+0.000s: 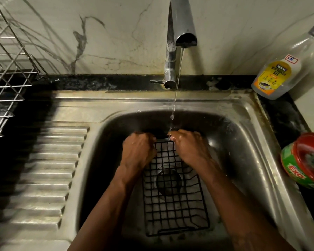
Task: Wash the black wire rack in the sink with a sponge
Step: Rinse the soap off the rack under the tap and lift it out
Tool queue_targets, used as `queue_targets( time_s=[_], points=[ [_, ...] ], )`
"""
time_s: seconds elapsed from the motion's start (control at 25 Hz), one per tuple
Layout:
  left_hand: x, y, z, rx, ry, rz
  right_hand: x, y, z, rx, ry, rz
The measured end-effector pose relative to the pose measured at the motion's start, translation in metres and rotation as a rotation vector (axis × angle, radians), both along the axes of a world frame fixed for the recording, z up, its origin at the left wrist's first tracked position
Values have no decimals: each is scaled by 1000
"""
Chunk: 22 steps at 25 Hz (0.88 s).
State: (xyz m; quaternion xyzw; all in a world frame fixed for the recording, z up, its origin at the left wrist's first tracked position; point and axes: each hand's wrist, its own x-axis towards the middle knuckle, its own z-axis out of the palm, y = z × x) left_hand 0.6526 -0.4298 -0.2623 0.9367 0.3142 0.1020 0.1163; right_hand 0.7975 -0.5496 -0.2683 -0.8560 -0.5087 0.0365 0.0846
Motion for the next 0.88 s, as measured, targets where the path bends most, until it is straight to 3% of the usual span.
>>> queue_targets(
  time_s=[0.08,0.16,0.28,0.4,0.56,0.64,0.76,0.88],
  points=[
    [9,-10,-3,-36,62,-157,-13,10,-10,-19,48,58],
    [14,-11,-3,-94,52,-161,-21,19,-15,-8,161,102],
    [8,-10,-4,-68,31,-142,-11,12,-9,199,294,-87],
    [10,-12,-4,-71,2,-105,-16,1,0,148,226,-236],
    [13,-12,-1,-240,-139,-108,-32,13,-3,165,127,-160],
    [11,-11,0,-259,-218,49,-26,13,-2,169,113,-63],
    [5,-10,4,-272,-126,296,-10,-2,0,65,105,13],
    [9,-22,6,-77,137,182,-5,-14,1,57,96,32]
  ],
)
